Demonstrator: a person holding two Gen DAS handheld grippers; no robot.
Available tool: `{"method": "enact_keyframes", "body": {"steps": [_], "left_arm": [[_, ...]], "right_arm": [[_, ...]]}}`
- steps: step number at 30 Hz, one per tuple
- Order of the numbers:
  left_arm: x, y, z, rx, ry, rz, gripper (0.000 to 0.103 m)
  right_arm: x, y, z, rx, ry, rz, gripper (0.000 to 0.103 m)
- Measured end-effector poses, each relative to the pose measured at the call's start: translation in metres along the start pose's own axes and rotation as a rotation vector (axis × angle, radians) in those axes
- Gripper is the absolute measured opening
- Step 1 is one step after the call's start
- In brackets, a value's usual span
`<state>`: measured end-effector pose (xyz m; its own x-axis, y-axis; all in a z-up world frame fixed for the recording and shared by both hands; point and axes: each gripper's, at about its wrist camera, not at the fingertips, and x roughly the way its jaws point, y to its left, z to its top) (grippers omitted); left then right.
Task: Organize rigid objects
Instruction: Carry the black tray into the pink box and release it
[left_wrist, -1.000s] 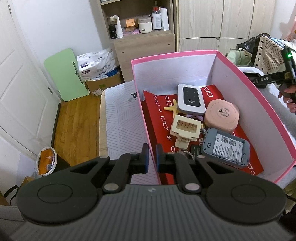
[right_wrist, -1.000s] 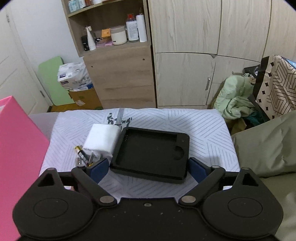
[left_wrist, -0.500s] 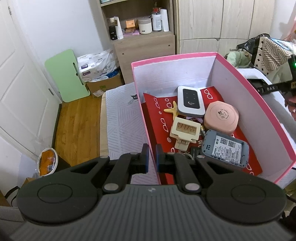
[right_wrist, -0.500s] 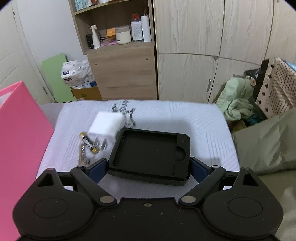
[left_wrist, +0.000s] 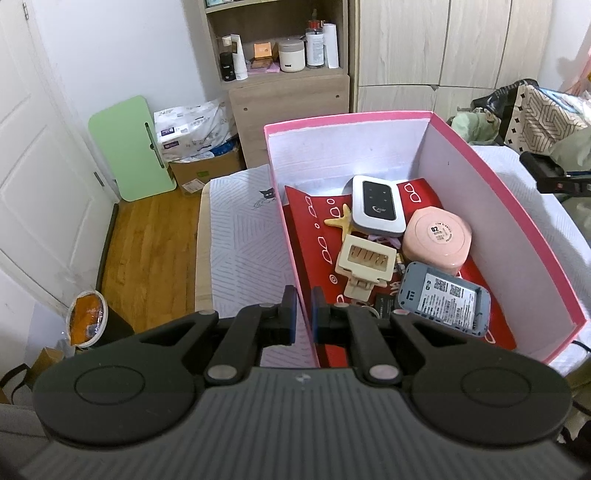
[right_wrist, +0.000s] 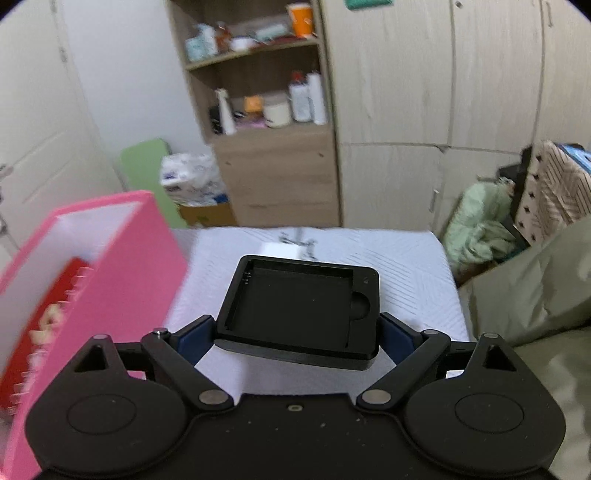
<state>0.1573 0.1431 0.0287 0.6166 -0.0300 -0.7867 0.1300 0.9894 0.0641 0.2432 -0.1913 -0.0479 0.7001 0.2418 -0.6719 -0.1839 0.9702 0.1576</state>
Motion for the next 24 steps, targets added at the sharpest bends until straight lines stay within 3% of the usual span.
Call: {"method": "enact_keyframes", "body": {"steps": [7,16,19,24], "left_arm": [[0.000,0.003,-0.002,-0.020,-0.013,-0.011,0.007],[0.002,0.012,-0.003,-0.068,-0.011,-0.048,0.008],[0.003,0.012,-0.002,-0.069,-0.009,-0.051,0.008],[0.002,0.011,-0.004,-0.074,-0.019,-0.045,0.008]], "right_arm": [[-0.034,0.050,0.010,-0.130,-0.063,0.156,0.095],[-0.040,0.120,0.027,-0.358,-0.093,0.293,0.095],[-0.024,0.149,0.037,-0.464,-0.037,0.331,0.096],[0.031,0.197,0.058,-0.580,0.151,0.356,0.095]]}}
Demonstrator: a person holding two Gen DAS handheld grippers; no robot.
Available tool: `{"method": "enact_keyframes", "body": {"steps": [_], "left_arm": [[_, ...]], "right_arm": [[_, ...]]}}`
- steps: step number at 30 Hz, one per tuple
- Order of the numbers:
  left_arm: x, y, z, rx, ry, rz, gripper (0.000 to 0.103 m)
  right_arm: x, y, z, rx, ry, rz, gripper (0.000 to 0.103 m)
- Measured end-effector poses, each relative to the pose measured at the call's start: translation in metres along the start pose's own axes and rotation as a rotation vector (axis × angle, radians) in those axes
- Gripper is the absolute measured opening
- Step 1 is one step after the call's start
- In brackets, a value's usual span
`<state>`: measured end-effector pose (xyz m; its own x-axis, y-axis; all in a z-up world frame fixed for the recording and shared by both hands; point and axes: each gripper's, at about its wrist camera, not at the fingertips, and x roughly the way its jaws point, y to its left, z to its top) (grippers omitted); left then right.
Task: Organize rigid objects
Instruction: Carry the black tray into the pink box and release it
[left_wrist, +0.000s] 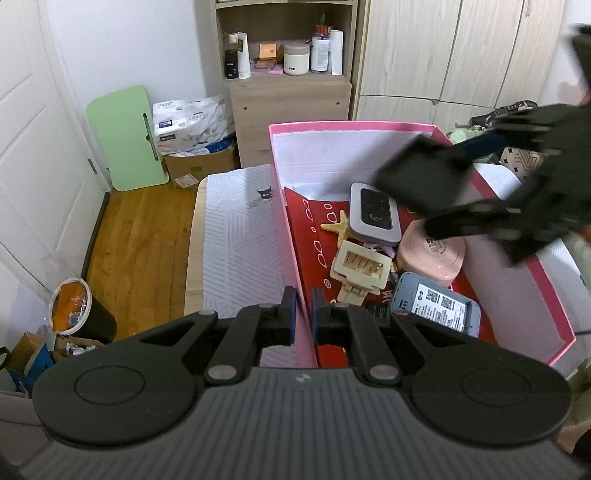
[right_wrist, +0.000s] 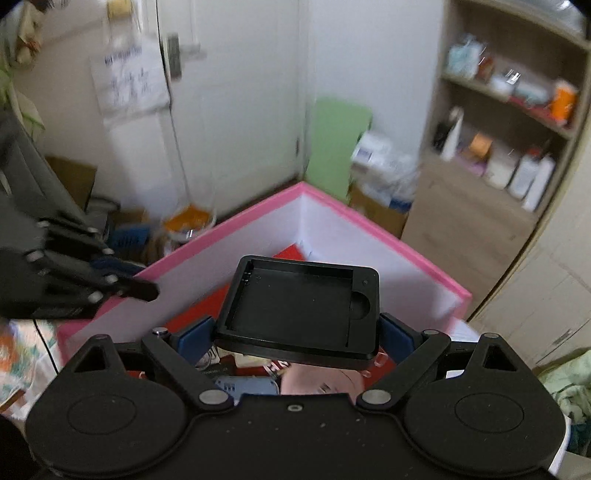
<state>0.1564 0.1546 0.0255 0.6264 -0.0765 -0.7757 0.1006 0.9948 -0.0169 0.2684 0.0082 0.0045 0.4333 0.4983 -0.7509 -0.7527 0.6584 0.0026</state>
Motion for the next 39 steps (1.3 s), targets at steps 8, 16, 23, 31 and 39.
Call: {"method": "enact_keyframes", "body": {"steps": [8,16,23,31,39], "left_arm": [[0.000,0.005,0.000,-0.012,-0.002,-0.023,0.008],[0.000,0.006,-0.003,-0.015,-0.015,-0.031,0.008],[0.000,0.004,-0.001,-0.015,-0.015,-0.022,0.008],[0.000,-0.001,-0.001,-0.011,-0.011,-0.007,0.009],[0.001,-0.006,0.000,-0.009,-0.004,0.013,0.011]], "right_arm": [[0.073,-0.040,0.014,0.367,0.129,0.167,0.095],[0.076,-0.051,-0.004,0.506,0.162,0.192,0.095],[0.018,-0.048,-0.004,0.458,0.057,0.240,0.095],[-0.064,-0.058,-0.031,0.324,-0.206,0.048,0.096],[-0.073,-0.114,-0.103,0.485,-0.261,-0.109,0.096]]}}
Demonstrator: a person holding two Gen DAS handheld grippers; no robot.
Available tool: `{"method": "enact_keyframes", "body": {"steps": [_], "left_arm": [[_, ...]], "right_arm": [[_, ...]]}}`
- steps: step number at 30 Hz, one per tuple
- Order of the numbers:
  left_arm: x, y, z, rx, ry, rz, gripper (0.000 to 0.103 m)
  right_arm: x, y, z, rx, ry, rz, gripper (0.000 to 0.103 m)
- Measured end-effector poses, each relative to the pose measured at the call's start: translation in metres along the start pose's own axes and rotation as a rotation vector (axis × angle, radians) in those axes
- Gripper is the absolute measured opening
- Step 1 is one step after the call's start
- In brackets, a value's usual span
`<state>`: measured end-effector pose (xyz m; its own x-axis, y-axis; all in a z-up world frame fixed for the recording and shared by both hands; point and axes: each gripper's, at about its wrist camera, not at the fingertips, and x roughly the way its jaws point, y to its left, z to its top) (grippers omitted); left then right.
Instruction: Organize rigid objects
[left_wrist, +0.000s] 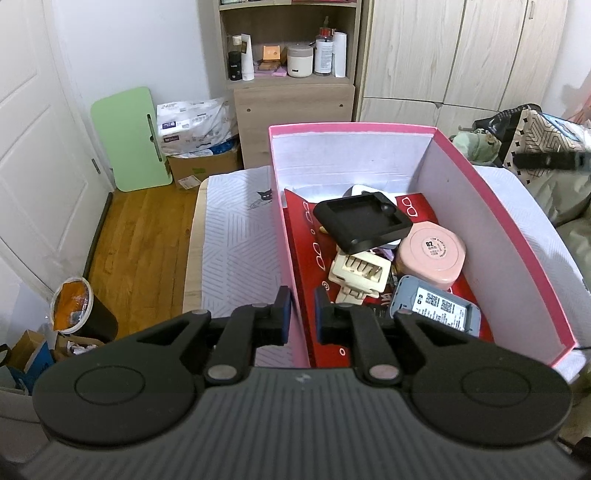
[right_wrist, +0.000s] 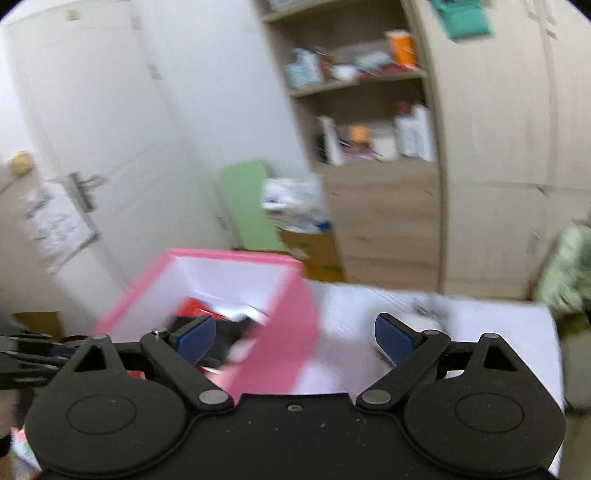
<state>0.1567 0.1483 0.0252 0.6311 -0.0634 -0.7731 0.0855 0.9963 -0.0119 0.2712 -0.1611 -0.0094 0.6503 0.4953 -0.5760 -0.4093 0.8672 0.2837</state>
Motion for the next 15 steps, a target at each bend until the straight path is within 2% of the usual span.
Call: {"method": "enact_keyframes", "body": {"steps": [8,9,12,13,15], "left_arm": [[0.000,0.004,0.001,-0.020,0.001,-0.007,0.011],[0.001,0.004,0.001,-0.024,0.002,-0.007,0.011],[0.001,0.006,0.002,-0.033,0.008,-0.014,0.011],[0.001,0.007,0.002,-0.035,0.010,-0.014,0.011],[0.001,0.007,0.002,-0.034,0.009,-0.013,0.011]], "right_arm": [[0.027,-0.032,-0.037,0.042,0.011,-0.199,0.090],[0.033,-0.035,-0.040,0.056,0.025,-0.202,0.086],[0.043,-0.044,-0.050,0.119,0.008,-0.221,0.061],[0.045,-0.049,-0.053,0.148,-0.011,-0.230,0.056],[0.047,-0.061,-0.059,0.235,-0.036,-0.230,0.055]]}}
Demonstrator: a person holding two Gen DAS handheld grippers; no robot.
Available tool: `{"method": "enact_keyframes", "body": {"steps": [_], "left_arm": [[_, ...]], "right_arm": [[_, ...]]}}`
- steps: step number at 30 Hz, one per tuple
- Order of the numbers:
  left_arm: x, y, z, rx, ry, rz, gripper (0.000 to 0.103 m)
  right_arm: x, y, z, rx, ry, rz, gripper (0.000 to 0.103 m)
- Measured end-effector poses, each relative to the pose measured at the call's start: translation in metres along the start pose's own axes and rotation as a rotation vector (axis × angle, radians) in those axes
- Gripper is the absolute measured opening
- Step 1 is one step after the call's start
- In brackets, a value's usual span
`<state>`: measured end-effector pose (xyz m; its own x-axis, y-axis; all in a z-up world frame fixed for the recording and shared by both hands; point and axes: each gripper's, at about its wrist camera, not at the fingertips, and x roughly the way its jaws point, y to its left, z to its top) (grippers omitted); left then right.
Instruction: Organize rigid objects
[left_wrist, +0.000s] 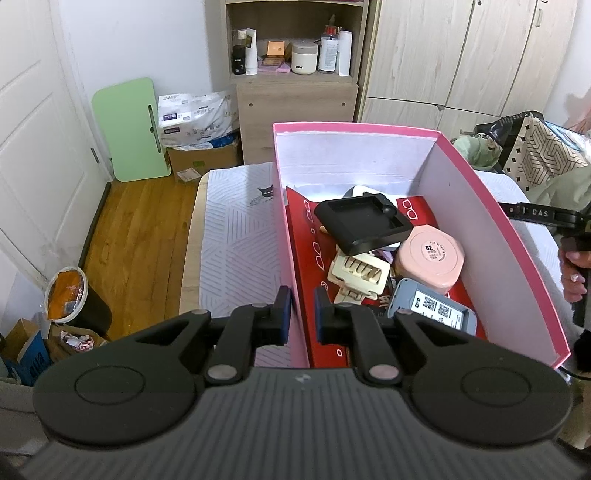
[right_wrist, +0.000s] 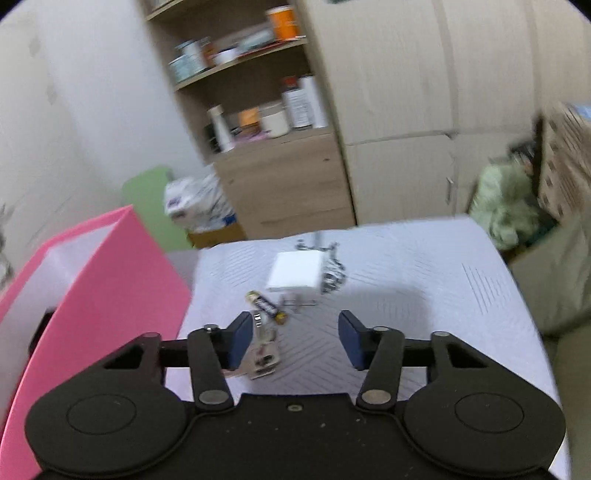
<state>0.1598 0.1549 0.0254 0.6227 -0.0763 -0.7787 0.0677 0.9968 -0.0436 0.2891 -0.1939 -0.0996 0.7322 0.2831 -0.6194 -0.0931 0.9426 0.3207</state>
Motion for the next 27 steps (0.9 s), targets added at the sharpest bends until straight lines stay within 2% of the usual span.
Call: {"method": "enact_keyframes", "body": {"steps": [3,8,9,10,12,15,18,24,27], "left_arm": [[0.000,0.000,0.000,-0.002,0.002,-0.001,0.011],[0.001,0.001,0.002,-0.002,0.010,-0.001,0.011],[0.002,0.001,0.002,-0.002,0.011,0.001,0.011],[0.002,0.000,0.002,0.000,0.012,0.002,0.011],[0.002,0.000,0.002,0.001,0.011,0.002,0.011],[0.002,0.000,0.002,-0.002,0.012,0.001,0.011],[0.002,0.000,0.002,-0.001,0.013,0.001,0.011],[0.003,0.000,0.001,-0.004,0.014,0.005,0.012],[0.004,0.000,0.000,-0.001,0.008,0.001,0.015]], "right_arm": [[0.007,-0.003,-0.006,0.054,0.030,0.059,0.051],[0.013,0.003,-0.011,0.079,0.037,0.099,0.043],[0.018,0.001,-0.010,0.089,0.049,0.114,0.035],[0.021,0.000,-0.010,0.098,0.056,0.115,0.020],[0.026,-0.001,-0.011,0.109,0.065,0.118,0.008],[0.026,-0.007,-0.013,0.162,0.036,0.151,0.006],[0.014,-0.007,-0.012,0.162,-0.003,0.186,0.006],[-0.013,0.012,0.002,0.162,-0.014,0.356,0.006],[-0.030,0.028,0.008,0.125,-0.040,0.394,0.006]]}}
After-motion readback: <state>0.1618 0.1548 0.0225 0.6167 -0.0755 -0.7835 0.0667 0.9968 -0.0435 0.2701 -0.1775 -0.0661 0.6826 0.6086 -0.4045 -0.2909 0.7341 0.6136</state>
